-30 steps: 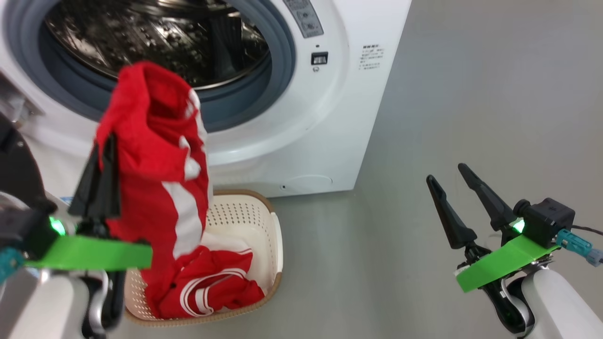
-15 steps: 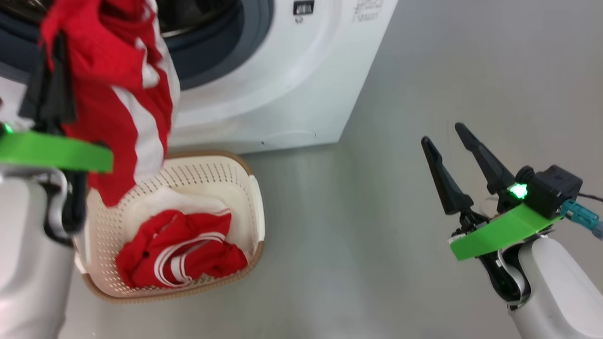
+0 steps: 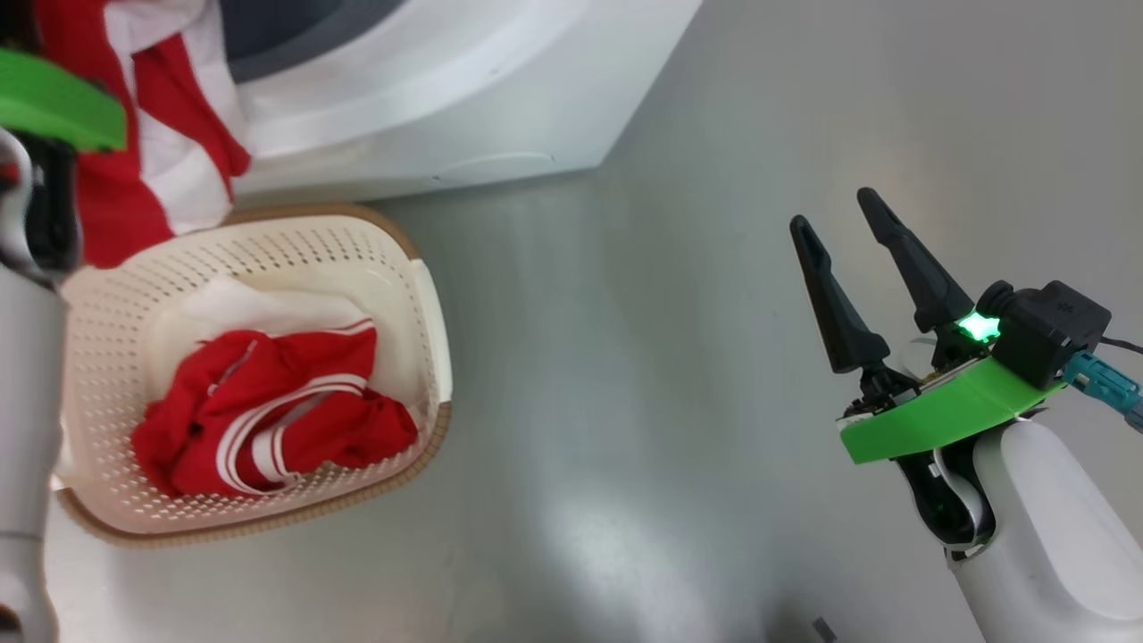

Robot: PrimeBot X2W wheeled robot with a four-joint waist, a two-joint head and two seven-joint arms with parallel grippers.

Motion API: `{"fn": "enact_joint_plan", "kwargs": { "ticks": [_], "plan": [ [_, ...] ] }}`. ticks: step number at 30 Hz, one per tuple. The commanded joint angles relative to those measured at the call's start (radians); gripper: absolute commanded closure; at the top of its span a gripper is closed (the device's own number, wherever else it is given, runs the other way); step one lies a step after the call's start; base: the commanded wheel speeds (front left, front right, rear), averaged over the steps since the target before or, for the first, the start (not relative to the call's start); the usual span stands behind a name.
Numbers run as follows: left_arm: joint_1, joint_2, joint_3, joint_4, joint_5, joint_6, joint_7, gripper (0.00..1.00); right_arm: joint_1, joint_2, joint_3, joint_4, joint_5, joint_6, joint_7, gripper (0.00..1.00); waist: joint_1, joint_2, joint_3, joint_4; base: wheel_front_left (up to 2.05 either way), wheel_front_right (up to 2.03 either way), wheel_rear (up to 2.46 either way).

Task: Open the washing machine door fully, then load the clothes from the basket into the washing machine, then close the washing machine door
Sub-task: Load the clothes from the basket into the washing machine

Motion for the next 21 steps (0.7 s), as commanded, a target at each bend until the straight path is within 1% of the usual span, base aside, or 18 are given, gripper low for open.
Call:
{"fn": "enact_joint_plan", "kwargs": {
  "ticks": [1,2,4,10,12,15,19,21],
  "plan": [
    [-0.047,0.048,0.016,0.009,0.016,-0.008,-0.007,1.0,0.005,0.003,0.014,-0.029,-0.01,0.002,-0.005,0.0,0.0,0.0,0.055,-0.038,0.0,0.0,0.0],
    [-0.093,0.051,0.014,0.052,0.022,-0.013,-0.009,1.0,0.003,0.009,0.014,-0.032,-0.012,0.002,-0.005,0.0,0.0,0.0,0.074,-0.047,0.0,0.0,0.0],
    [-0.138,0.053,0.014,0.086,0.027,-0.015,-0.01,1.0,0.002,0.015,0.011,-0.034,-0.013,0.002,-0.005,0.0,0.0,0.0,0.091,-0.053,0.0,0.0,0.0],
    [-0.261,0.061,0.004,0.167,0.057,-0.017,-0.012,1.0,-0.007,0.029,0.008,-0.043,-0.017,0.002,-0.005,0.0,0.0,0.0,0.127,-0.069,0.0,0.0,0.0],
    [-0.278,0.061,-0.004,0.174,0.07,-0.016,-0.012,1.0,-0.009,0.031,0.008,-0.044,-0.018,0.002,-0.005,0.0,0.0,0.0,0.131,-0.07,0.0,0.0,0.0],
    [-0.326,0.061,-0.002,0.174,0.091,-0.002,-0.013,1.0,-0.016,0.036,0.007,-0.046,-0.019,0.002,-0.005,0.0,0.0,0.0,0.143,-0.075,0.0,0.0,0.0],
    [-0.348,0.061,0.016,0.14,0.132,0.041,-0.013,1.0,-0.023,0.04,0.004,-0.049,-0.021,0.002,-0.005,0.0,0.0,0.0,0.156,-0.077,0.0,0.0,0.0],
    [-0.341,0.051,0.016,0.152,0.14,0.044,-0.013,1.0,-0.024,0.042,0.003,-0.047,-0.023,0.002,-0.005,0.0,0.0,0.0,0.157,-0.075,0.0,0.0,0.0]
  ]
}}
